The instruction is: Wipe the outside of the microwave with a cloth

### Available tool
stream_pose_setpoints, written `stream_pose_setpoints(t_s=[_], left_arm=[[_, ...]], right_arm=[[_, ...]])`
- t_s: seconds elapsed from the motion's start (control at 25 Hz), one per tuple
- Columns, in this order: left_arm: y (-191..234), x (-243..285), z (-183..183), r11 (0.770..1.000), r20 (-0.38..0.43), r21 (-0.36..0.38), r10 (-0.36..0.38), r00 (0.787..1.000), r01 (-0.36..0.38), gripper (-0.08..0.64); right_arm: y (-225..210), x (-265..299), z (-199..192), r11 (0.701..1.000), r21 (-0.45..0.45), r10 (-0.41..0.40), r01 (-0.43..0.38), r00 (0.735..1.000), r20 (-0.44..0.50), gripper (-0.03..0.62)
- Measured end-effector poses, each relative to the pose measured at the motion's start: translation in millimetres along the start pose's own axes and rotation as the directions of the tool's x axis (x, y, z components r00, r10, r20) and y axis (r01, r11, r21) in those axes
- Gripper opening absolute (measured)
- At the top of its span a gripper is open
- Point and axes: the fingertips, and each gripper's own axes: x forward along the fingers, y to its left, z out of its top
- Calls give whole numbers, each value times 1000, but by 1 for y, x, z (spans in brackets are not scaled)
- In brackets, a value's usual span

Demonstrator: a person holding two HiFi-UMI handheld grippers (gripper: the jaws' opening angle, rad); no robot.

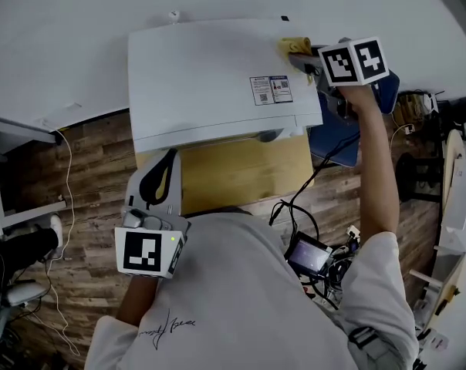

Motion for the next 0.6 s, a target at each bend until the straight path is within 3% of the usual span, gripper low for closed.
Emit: stream_pose_setpoints(t_s=[0.28, 0.6], left_arm=[[-4, 1, 1, 1000, -4, 4, 9, 1000, -9, -8], [-7, 2, -2, 1000, -5, -2, 14, 1000, -14, -9]], right_arm=[[-49, -8, -29, 990, -14, -139, 138, 988, -64, 121], [-54, 4, -40, 984, -44, -175, 172, 979, -100, 121]])
